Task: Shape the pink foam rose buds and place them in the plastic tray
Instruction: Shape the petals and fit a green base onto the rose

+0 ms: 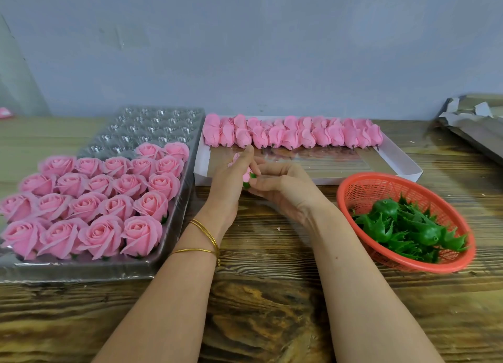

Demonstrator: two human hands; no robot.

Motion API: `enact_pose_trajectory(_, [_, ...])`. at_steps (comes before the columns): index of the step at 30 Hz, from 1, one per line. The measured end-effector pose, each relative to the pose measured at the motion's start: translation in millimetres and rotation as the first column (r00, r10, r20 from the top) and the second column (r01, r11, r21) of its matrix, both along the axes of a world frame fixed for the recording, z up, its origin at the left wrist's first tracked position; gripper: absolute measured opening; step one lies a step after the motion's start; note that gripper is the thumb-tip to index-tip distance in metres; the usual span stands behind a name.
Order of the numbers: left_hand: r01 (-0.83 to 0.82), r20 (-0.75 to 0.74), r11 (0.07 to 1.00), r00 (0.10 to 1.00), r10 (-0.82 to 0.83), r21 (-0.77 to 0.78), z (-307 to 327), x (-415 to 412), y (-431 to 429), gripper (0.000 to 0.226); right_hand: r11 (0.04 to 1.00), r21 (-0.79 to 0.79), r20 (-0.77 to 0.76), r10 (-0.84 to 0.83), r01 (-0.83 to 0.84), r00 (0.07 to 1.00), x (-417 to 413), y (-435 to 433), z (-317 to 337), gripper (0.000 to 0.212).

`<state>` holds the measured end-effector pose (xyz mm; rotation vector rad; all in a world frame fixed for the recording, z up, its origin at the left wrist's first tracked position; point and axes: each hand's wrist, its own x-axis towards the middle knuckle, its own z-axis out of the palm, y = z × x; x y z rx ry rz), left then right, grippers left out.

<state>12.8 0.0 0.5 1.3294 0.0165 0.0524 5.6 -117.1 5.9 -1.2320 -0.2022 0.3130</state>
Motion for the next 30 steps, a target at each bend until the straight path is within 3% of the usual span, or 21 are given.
enact_pose_trajectory(3, [0.022, 0.001, 1.0, 1.0, -0.022, -0.019, 0.9, -1.2, 0.9, 0.052, 0.998, 0.051, -0.007, 0.038, -0.038, 0.999, 0.7, -1.8, 0.0, 0.037])
enact_pose_trajectory(8, [0.033, -0.009, 0.999, 0.999, -0.033, -0.025, 1.0, -0.8, 0.0, 0.051, 0.999, 0.038, -0.032, 0.013, -0.012, 0.999, 2.2, -2.5, -3.5, 0.028])
enact_pose_trajectory(15, [0.1, -0.02, 0.994, 0.995, -0.101, -0.052, 0.0, 0.0, 0.0, 0.031, 1.0, -0.012, -0.057, 0.018, -0.019, 0.998, 2.3, -5.0, -3.1, 0.031])
enact_pose_trajectory(21, [0.174, -0.03, 0.984, 0.984, -0.175, -0.024, 1.1, -2.6, 1.5, 0.028, 0.997, -0.074, -0.063, 0.026, -0.031, 0.998, 0.1, -5.5, -0.9, 0.025])
enact_pose_trajectory(27, [0.144, 0.072, 0.987, 0.988, -0.139, -0.067, 3.2, -2.5, 1.5, 0.014, 0.998, -0.063, -0.034, -0.015, 0.013, 0.999, -2.1, -1.3, 1.5, 0.022])
enact_pose_trajectory(30, [0.121, 0.137, 0.99, 0.985, -0.11, -0.073, 1.3, -0.9, 2.1, 0.03, 0.994, -0.051, 0.007, -0.093, 0.093, 0.996, -2.7, -1.0, 2.3, 0.024])
